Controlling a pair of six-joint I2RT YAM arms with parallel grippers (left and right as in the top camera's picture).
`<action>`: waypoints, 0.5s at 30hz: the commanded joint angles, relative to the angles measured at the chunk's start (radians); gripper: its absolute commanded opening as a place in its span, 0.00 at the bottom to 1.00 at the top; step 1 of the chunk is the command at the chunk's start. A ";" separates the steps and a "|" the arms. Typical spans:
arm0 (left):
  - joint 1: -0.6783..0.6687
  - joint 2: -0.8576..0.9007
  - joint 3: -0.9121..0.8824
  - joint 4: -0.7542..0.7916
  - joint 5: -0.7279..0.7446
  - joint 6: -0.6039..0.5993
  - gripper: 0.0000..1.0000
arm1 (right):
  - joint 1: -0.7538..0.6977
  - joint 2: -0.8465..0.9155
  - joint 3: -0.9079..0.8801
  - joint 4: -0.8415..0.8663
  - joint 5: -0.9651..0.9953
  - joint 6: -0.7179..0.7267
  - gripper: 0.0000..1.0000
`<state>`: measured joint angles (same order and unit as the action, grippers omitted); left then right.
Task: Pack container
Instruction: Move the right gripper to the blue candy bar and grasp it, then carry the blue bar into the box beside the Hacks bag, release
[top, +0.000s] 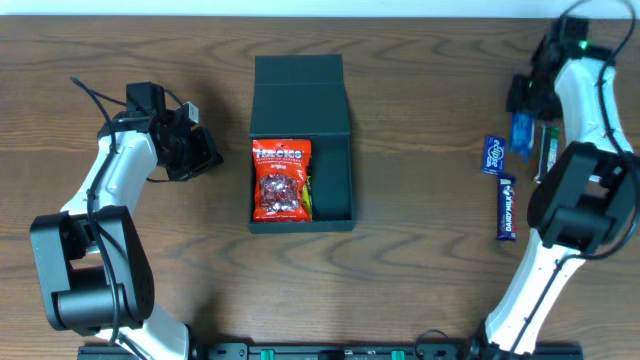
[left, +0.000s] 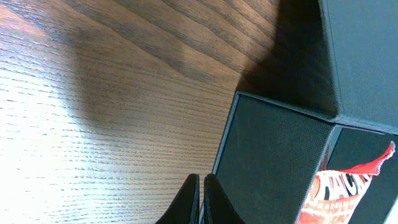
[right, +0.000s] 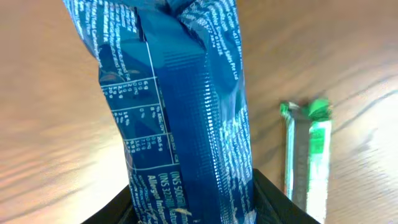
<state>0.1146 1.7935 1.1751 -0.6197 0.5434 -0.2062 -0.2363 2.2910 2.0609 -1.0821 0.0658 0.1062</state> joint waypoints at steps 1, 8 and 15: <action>0.005 0.011 0.019 0.000 0.000 0.000 0.06 | 0.066 -0.014 0.162 -0.070 -0.031 0.012 0.30; 0.005 0.011 0.019 0.005 0.000 0.012 0.06 | 0.272 -0.014 0.364 -0.294 -0.090 0.054 0.27; 0.005 0.011 0.019 0.008 -0.001 0.054 0.06 | 0.527 -0.014 0.364 -0.372 -0.220 0.097 0.08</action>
<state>0.1146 1.7935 1.1751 -0.6155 0.5430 -0.1825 0.2161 2.2902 2.4088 -1.4456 -0.0914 0.1722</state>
